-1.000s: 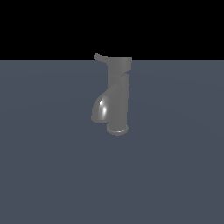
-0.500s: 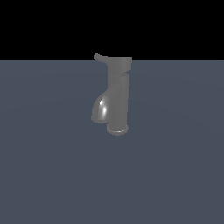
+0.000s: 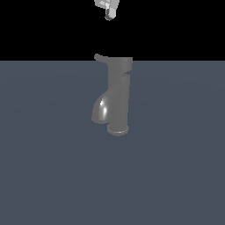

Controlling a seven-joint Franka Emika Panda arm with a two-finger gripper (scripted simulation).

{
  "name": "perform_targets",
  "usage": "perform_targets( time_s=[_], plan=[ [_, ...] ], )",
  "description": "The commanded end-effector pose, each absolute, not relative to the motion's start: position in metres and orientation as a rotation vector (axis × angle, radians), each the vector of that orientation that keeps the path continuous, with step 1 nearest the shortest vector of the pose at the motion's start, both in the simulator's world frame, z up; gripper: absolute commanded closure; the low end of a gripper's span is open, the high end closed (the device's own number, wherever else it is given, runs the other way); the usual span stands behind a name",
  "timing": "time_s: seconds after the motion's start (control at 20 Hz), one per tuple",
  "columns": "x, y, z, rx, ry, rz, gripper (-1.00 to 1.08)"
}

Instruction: Turn on the faucet by rotating a designated handle.

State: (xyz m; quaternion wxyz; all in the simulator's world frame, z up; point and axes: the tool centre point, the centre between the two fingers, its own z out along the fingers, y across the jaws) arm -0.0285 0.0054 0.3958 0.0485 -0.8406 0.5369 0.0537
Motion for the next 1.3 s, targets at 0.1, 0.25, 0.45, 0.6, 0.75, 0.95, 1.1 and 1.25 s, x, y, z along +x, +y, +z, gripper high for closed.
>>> perform_targets(
  time_s=[0.1, 0.25, 0.45, 0.6, 0.75, 0.95, 1.1, 1.25],
  plan=[
    [-0.008, 0.009, 0.379, -2.467, 1.803, 0.161, 1.08],
    [0.006, 0.011, 0.367, -2.401, 1.911, 0.153, 1.08],
    [0.023, 0.015, 0.352, -2.307, 2.05, 0.136, 1.08],
    [0.035, 0.017, 0.34, -2.233, 2.15, 0.117, 1.08],
    [0.047, 0.02, 0.329, -2.157, 2.243, 0.093, 1.08],
    [0.06, 0.023, 0.316, -2.069, 2.342, 0.061, 1.08],
    [0.067, 0.025, 0.309, -2.016, 2.397, 0.039, 1.08],
    [0.072, 0.027, 0.304, -1.975, 2.437, 0.021, 1.08]
  ],
)
